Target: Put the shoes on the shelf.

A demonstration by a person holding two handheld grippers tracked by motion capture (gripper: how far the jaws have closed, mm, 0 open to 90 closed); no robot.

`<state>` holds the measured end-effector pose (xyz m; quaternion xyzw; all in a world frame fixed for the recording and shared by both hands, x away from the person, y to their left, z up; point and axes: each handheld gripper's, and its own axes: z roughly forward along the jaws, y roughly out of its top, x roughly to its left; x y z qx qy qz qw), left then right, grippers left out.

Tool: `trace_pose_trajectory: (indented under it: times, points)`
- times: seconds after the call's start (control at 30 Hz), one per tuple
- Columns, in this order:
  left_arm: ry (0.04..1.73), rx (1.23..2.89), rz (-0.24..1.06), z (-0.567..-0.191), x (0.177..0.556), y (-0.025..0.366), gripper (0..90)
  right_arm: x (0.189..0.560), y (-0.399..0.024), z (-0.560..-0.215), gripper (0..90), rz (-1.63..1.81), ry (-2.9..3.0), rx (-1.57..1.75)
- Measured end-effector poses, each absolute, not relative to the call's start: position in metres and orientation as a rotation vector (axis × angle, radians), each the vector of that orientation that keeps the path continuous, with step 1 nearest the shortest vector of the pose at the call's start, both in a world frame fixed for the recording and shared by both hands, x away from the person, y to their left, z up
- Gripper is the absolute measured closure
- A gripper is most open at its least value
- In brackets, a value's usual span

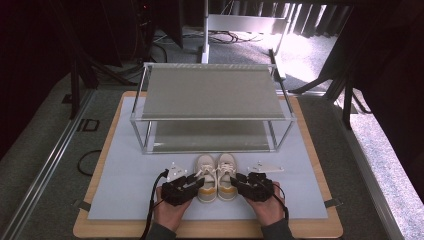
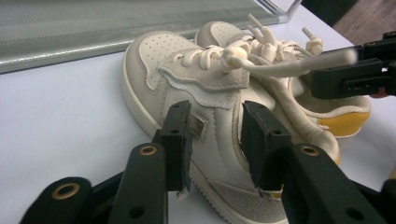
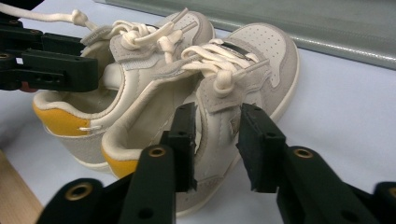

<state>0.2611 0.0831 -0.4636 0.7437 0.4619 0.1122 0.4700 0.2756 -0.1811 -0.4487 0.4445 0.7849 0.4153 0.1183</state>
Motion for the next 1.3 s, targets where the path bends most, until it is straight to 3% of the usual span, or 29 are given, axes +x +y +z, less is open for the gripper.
trace_pose_trajectory:
  times: [0.43,0.47,0.8,1.13,1.3]
  points:
    - [1.126,1.802,0.287,-0.463,0.259,0.081,73.5,0.272,-0.181,-0.451,75.2,1.254,2.244,1.329]
    - [1.126,1.801,0.287,-0.463,0.259,0.081,74.1,0.271,-0.181,-0.451,78.9,1.264,2.229,1.327]
    - [1.121,1.806,0.284,-0.463,0.260,0.081,74.5,0.269,-0.180,-0.450,79.0,1.223,2.215,1.303]
    - [1.111,1.816,0.282,-0.463,0.261,0.080,72.2,0.268,-0.173,-0.448,71.9,1.155,2.236,1.247]
    - [1.111,1.815,0.289,-0.463,0.261,0.078,72.8,0.268,-0.171,-0.447,76.0,1.130,2.236,1.234]
